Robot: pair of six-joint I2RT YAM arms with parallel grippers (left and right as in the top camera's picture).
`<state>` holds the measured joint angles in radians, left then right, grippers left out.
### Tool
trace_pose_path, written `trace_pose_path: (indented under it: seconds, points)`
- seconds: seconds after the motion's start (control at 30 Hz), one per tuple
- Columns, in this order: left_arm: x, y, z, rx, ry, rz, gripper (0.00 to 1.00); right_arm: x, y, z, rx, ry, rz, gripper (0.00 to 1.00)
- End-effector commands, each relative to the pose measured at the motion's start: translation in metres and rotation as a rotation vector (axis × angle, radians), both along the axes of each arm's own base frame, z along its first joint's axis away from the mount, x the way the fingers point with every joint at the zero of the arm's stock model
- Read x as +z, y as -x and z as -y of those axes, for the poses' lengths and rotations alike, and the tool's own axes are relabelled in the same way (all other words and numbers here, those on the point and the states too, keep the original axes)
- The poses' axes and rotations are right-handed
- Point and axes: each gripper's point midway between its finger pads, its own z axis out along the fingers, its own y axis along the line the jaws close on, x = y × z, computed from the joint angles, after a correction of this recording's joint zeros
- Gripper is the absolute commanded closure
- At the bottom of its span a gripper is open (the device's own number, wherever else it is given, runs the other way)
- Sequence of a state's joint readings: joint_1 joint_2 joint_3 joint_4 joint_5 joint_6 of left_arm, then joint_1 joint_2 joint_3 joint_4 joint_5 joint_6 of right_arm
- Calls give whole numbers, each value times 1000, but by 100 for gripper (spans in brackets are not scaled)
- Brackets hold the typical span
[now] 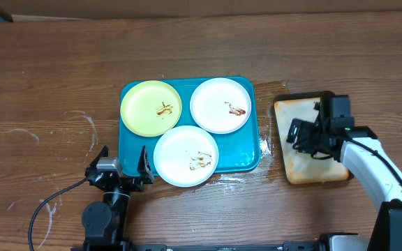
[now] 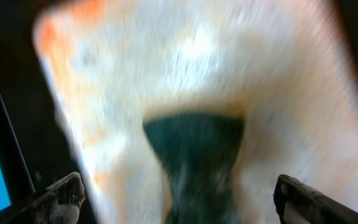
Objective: Clean dirty plates on tray and stack at the side
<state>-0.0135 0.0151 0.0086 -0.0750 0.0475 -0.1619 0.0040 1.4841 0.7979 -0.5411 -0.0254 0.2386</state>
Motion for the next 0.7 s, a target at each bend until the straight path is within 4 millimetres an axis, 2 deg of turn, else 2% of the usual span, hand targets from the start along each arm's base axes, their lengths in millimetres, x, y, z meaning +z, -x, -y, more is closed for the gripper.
trace_pose_path:
  seconds: [0.0, 0.13, 0.33, 0.57, 0.63, 0.67]
  points:
    - [0, 0, 0, 1, -1, 5, 0, 7, -14, 10, -25, -2, 36, 0]
    - [0, 0, 0, 1, -1, 5, 0, -9, -10, 12, -29, -21, -17, 0]
    - [0, 0, 0, 1, -1, 6, 0, -37, -8, 0, 17, -56, -80, 0]
    - [0, 0, 0, 1, -1, 5, 0, -35, -20, -2, 25, -58, -49, 0]
    - [0, 0, 0, 1, -1, 5, 0, -31, -25, -3, 27, -61, -37, 7]
    - [0, 0, 0, 1, -1, 5, 0, -29, -27, -3, 26, -62, -33, 19]
